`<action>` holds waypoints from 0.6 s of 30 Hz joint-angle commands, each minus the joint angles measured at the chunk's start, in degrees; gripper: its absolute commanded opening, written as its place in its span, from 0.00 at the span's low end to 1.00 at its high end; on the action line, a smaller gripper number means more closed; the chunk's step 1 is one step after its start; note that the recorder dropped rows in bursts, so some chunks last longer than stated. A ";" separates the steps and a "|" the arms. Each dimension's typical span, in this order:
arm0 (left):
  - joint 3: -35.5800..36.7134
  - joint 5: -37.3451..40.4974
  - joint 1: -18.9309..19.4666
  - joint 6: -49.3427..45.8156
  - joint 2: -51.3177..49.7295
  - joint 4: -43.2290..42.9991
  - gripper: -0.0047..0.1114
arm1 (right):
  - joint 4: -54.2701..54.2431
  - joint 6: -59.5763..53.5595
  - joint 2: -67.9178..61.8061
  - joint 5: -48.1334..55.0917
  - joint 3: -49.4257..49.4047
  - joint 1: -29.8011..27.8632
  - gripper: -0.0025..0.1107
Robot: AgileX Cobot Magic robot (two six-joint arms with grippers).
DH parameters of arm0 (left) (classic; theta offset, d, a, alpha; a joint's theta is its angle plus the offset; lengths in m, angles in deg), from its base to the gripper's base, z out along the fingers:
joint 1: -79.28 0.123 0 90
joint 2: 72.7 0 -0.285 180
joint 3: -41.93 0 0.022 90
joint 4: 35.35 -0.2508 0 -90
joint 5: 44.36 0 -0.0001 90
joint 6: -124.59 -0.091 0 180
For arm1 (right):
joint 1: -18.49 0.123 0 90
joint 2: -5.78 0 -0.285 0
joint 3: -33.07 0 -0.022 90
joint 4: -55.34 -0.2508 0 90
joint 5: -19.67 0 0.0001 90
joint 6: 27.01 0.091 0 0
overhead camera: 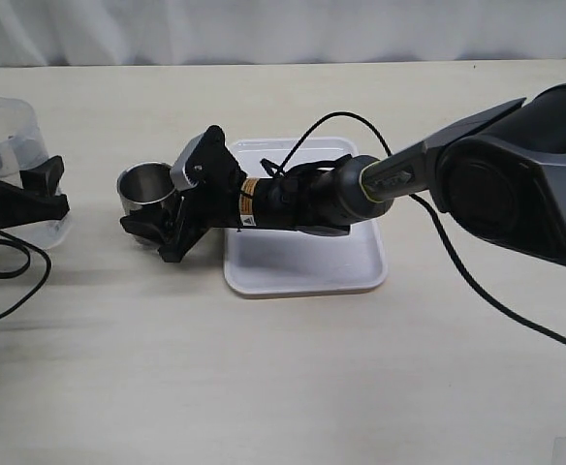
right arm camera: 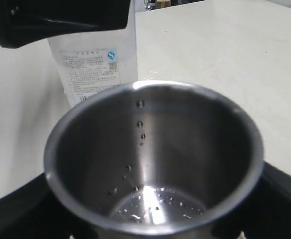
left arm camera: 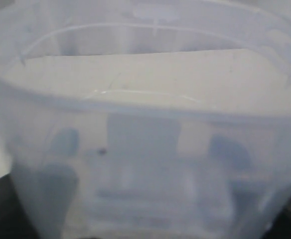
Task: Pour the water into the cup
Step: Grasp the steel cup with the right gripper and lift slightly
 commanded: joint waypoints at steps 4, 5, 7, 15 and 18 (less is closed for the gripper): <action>-0.22 -0.79 -0.31 0.19 -0.15 -2.04 0.04 | -0.26 0.01 0.07 1.12 0.32 -0.02 0.23; -0.22 -0.79 -0.31 0.19 -0.15 -2.44 0.04 | -0.26 0.01 0.07 2.20 0.32 -0.38 0.23; -0.22 -0.79 -0.31 0.19 -0.15 -2.57 0.04 | -0.26 -0.56 0.07 4.04 0.32 -0.83 0.23; -0.22 -0.79 -0.31 0.19 -0.15 -2.56 0.04 | -0.26 -2.85 0.07 5.69 0.43 -2.70 0.06; -0.22 -0.79 -0.31 0.19 -0.15 -2.56 0.04 | -0.04 -2.85 0.07 7.71 0.43 -2.70 0.06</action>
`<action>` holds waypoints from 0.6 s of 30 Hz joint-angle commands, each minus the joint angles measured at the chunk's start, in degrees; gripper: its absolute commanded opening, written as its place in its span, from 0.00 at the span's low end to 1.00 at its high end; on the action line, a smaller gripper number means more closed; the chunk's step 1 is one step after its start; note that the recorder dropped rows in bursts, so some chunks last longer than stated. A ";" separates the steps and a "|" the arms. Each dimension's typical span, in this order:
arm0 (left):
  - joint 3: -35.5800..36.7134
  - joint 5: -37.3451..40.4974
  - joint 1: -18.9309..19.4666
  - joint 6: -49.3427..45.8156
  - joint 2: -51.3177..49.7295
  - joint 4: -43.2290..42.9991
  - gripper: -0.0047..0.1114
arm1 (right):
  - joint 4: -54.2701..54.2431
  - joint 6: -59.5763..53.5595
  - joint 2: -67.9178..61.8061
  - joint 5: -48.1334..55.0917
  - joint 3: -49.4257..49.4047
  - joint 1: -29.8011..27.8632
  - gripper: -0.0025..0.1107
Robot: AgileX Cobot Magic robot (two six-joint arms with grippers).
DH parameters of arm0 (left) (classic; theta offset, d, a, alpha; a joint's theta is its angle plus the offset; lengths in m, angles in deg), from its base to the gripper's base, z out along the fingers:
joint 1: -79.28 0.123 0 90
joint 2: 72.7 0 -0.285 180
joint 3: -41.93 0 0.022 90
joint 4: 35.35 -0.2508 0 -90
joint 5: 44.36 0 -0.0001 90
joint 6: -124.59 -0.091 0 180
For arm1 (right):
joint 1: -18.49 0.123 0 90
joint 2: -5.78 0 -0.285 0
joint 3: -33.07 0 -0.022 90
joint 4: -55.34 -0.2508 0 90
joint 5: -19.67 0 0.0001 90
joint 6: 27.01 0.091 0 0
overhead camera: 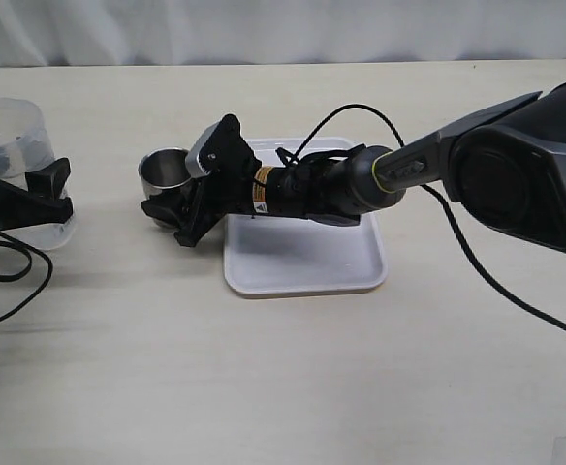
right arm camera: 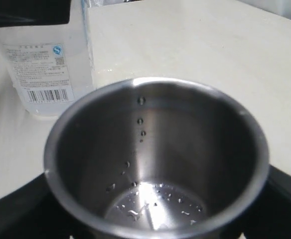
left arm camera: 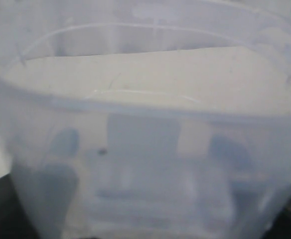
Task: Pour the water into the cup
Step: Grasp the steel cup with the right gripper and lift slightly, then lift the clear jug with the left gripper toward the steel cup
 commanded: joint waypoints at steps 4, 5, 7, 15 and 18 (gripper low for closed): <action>-0.22 -0.79 -0.31 0.19 -0.15 -0.29 0.04 | 0.56 -0.26 0.07 4.44 -0.24 -0.34 0.06; -0.22 -0.79 -0.31 0.19 -0.15 -0.29 0.04 | 0.84 -0.26 0.07 4.18 -0.24 -0.34 0.06; -0.22 -0.79 -0.31 0.19 -0.15 -1.08 0.04 | 0.95 -0.26 0.07 3.96 -0.24 -0.34 0.06; -0.22 -0.79 -0.31 0.19 -0.15 -1.31 0.04 | 0.95 -0.09 0.07 3.96 -0.24 -0.34 0.06; -0.22 -0.79 -0.31 0.19 -0.15 -1.31 0.04 | 0.95 0.02 0.07 3.96 -0.24 -0.34 0.06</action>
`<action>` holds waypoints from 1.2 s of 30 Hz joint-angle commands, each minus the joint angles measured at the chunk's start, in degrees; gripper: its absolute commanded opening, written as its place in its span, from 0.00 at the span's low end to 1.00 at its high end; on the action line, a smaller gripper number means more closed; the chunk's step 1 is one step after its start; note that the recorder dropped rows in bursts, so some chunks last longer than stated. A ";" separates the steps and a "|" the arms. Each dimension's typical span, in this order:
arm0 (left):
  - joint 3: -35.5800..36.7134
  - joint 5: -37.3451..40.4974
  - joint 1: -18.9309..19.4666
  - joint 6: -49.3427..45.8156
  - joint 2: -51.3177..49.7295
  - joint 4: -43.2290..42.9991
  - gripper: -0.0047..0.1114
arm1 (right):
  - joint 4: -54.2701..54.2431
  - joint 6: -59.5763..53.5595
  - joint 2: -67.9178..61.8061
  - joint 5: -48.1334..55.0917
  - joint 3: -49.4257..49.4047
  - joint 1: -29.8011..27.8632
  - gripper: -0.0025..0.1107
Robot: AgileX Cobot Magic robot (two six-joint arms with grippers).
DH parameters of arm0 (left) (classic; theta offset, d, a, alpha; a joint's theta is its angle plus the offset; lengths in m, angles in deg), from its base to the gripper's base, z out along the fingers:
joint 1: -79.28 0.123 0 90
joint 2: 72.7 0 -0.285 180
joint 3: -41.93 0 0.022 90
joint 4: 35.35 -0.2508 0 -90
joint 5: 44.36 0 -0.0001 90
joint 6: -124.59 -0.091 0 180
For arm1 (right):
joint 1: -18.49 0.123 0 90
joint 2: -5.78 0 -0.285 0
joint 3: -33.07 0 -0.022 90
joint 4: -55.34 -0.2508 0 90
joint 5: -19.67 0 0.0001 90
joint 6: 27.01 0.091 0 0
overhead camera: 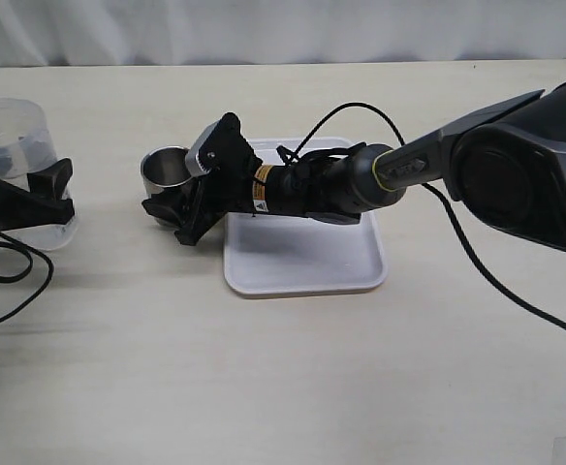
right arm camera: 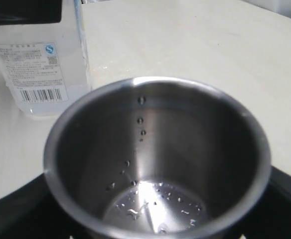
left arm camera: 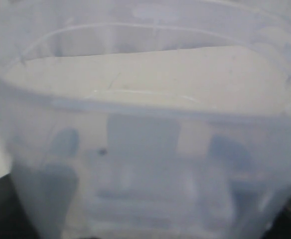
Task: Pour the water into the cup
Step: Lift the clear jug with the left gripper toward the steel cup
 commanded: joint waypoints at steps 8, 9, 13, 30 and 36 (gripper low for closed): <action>-2.84 -0.79 -0.31 0.19 -0.15 -2.79 0.04 | 0.79 0.20 -0.22 2.94 -0.24 -0.34 0.06; -3.10 -0.79 -0.31 0.19 -0.15 -3.49 0.04 | 0.79 0.20 -0.22 2.94 -0.24 -0.34 0.06; -4.42 -0.79 -0.34 0.19 -0.15 -3.28 0.04 | 0.79 0.20 -0.22 2.94 -0.24 -0.34 0.06; -16.17 6.97 -0.34 4.14 -0.15 -12.32 0.04 | 0.79 0.20 -0.22 2.94 -0.24 -0.34 0.06; -20.69 11.95 -0.34 4.14 -0.15 -12.44 0.04 | 0.79 0.20 -0.22 2.94 -0.24 -0.34 0.06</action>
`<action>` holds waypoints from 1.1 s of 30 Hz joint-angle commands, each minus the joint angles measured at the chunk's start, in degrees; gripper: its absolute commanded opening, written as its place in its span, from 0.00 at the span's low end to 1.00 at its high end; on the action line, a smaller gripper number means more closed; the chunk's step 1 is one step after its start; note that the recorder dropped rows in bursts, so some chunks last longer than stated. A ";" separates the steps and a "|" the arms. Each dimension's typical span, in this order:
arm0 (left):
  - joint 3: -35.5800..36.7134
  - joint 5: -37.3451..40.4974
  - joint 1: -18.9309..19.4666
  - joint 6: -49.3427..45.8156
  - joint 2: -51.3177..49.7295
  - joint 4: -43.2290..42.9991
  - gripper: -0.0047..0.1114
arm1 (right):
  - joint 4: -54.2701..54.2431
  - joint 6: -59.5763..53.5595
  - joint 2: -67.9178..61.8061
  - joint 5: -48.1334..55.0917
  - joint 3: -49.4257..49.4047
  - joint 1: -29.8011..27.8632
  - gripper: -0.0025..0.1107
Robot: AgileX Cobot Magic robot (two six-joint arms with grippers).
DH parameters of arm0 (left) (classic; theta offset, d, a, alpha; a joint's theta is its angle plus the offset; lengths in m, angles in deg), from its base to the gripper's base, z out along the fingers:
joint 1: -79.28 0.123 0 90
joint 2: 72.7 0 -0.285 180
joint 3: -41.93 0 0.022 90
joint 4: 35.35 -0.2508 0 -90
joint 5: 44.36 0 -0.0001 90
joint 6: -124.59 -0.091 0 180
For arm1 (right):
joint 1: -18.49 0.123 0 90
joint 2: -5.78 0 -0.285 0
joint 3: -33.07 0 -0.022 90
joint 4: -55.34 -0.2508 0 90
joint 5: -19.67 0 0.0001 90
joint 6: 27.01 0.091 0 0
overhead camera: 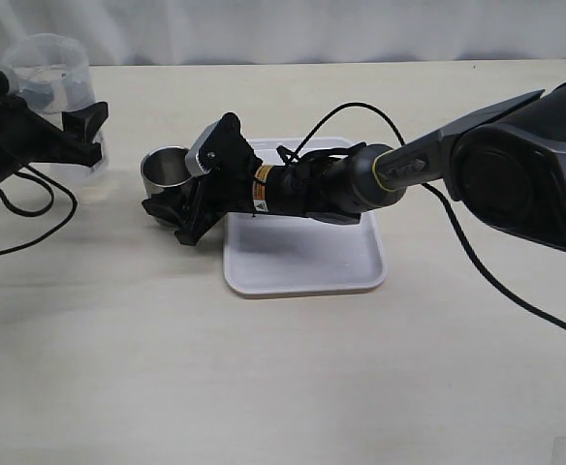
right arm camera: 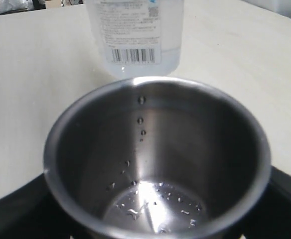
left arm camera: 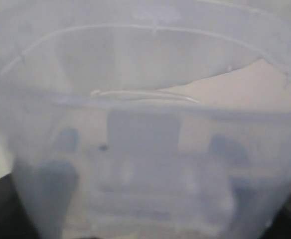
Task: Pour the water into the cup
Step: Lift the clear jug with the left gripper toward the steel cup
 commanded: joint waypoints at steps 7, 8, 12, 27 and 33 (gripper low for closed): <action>-5.45 0.03 -0.04 0.47 0.39 -1.37 0.04 | 0.79 0.20 -0.22 2.94 -0.24 -0.34 0.06; -5.67 -0.08 -0.04 0.30 0.29 -1.37 0.04 | 0.79 0.20 -0.22 2.94 -0.24 -0.34 0.06; -5.61 -3.69 -0.04 -2.46 -1.07 -1.37 0.04 | 0.79 0.20 -0.22 2.94 -0.24 -0.34 0.06; -5.61 -11.65 -0.04 -13.06 -6.50 -6.32 0.04 | 0.79 0.20 -0.22 2.94 -0.24 -0.34 0.06; -5.61 -11.65 -0.04 -14.50 -6.50 -6.32 0.04 | 0.79 0.20 -0.22 2.94 -0.24 -0.34 0.06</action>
